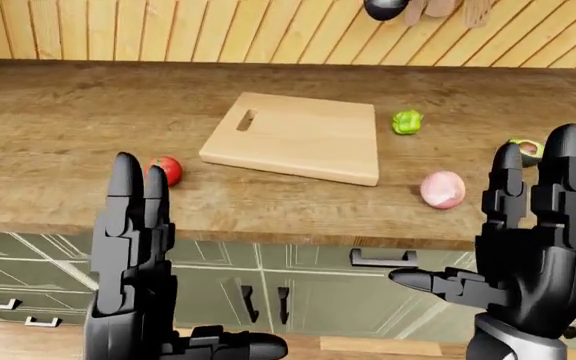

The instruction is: Place the avocado, onion, tomato and bell pepper on the cutting board.

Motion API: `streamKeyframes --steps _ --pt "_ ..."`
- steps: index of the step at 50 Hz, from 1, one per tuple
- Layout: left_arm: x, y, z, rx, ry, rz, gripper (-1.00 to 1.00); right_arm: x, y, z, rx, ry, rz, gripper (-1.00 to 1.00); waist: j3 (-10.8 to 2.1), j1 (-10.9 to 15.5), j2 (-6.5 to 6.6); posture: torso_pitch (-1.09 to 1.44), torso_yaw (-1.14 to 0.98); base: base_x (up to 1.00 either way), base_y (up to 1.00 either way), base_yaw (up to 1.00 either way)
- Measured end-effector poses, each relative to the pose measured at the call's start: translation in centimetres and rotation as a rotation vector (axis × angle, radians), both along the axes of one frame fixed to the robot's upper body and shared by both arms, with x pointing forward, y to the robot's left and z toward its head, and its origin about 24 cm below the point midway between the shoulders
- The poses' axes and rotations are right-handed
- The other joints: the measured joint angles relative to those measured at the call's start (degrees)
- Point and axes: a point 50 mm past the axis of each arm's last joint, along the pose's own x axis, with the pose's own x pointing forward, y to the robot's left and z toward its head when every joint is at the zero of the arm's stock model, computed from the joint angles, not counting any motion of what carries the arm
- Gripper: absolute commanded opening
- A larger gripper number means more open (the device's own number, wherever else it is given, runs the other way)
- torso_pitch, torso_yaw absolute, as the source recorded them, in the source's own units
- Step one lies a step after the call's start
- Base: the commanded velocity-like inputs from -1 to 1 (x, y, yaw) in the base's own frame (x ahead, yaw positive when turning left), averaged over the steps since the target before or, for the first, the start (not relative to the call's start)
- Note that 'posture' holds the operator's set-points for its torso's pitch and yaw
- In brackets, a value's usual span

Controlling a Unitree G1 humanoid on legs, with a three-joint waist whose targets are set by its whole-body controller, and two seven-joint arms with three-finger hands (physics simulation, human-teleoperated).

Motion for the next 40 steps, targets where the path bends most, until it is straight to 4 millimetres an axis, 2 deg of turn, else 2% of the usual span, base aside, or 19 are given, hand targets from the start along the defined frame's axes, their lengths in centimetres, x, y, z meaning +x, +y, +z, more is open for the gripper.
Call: streamKeyframes --steps 1,2,3,4,7,12,15,16,17,20,23,26,28,32,36,40 --pt "-0.01 0.01 0.03 -0.001 -0.001 0.0 1.0 -0.01 0.02 0.03 -0.001 -0.002 0.001 1.0 -0.18 0.0 -1.08 0.0 0.0 0.15 0.0 0.0" --pt "0.03 -0.05 0.03 -0.004 -0.002 -0.003 1.0 -0.02 -0.05 0.05 -0.004 -0.003 -0.002 1.0 -0.43 -0.3 -1.51 0.0 0.0 0.15 0.0 0.0" --pt "0.17 -0.18 -0.17 -0.008 0.008 -0.01 1.0 0.03 -0.21 -0.09 -0.007 0.006 -0.01 1.0 -0.16 -0.8 -0.69 0.0 0.0 0.16 0.0 0.0" --pt "0.26 -0.24 -0.41 -0.008 0.023 -0.014 1.0 0.14 -0.32 -0.34 -0.004 0.021 -0.016 1.0 0.15 -1.2 -0.45 0.0 0.0 0.16 0.0 0.0" --pt "0.29 -0.19 -0.57 -0.001 0.04 -0.013 1.0 0.22 -0.42 -0.72 0.005 0.048 -0.022 1.0 0.1 -1.7 -0.45 0.0 0.0 0.15 0.0 0.0" --pt "0.03 -0.14 0.04 -0.005 0.004 -0.012 1.0 0.0 -0.22 -0.1 -0.002 0.011 -0.013 1.0 0.66 -1.8 2.28 0.0 0.0 0.15 0.0 0.0" --pt "-0.03 -0.12 0.12 -0.002 -0.002 -0.012 1.0 -0.04 -0.19 0.0 -0.004 0.003 -0.013 1.0 0.16 -1.8 5.21 0.0 0.0 0.15 0.0 0.0" --pt "0.08 0.01 -0.02 0.005 0.003 -0.005 1.0 0.09 -0.02 -0.17 0.004 0.01 -0.005 1.0 0.44 -1.3 4.27 0.0 0.0 0.15 0.0 0.0" --pt "0.22 0.08 -0.28 0.006 0.018 0.0 1.0 0.21 0.08 -0.43 0.006 0.025 0.003 1.0 0.59 -1.0 4.04 0.0 0.0 0.16 0.0 0.0" --pt "0.24 0.08 -0.53 0.001 0.039 0.003 1.0 0.32 0.08 -0.71 0.007 0.046 0.012 1.0 -0.05 -0.7 4.11 0.0 0.0 0.03 0.0 0.0" --pt "0.02 -0.01 0.02 0.0 0.004 -0.003 1.0 0.17 0.03 -0.28 0.01 0.02 0.01 1.0 -0.15 -0.6 1.85 0.0 0.0 0.0 0.0 0.0" --pt "-0.03 0.0 0.08 0.0 -0.004 -0.001 1.0 0.06 0.06 -0.12 0.014 0.007 0.017 1.0 -0.3 -0.1 -1.15 0.0 0.0 0.0 0.0 0.0" --pt "0.26 -0.11 -0.48 -0.001 0.027 -0.005 1.0 0.17 -0.1 -0.49 0.017 0.025 0.012 1.0 -0.32 0.0 -0.32 0.0 0.0 0.0 0.0 0.0" --pt "0.29 -0.13 -0.54 0.004 0.037 -0.006 1.0 0.19 -0.17 -0.62 0.023 0.032 0.011 1.0 -1.36 -0.1 0.86 0.0 0.0 0.0 0.0 0.0" --pt "0.1 -0.14 -0.12 0.003 0.009 -0.007 1.0 0.11 -0.14 -0.48 0.026 0.021 0.014 1.0 -1.92 -0.4 1.14 0.0 0.0 0.0 0.0 0.0" --pt "0.12 -0.11 -0.18 0.002 0.013 -0.006 1.0 0.09 -0.13 -0.44 0.027 0.019 0.016 1.0 -1.93 -0.5 1.14 0.0 0.0 0.0 0.0 0.0"
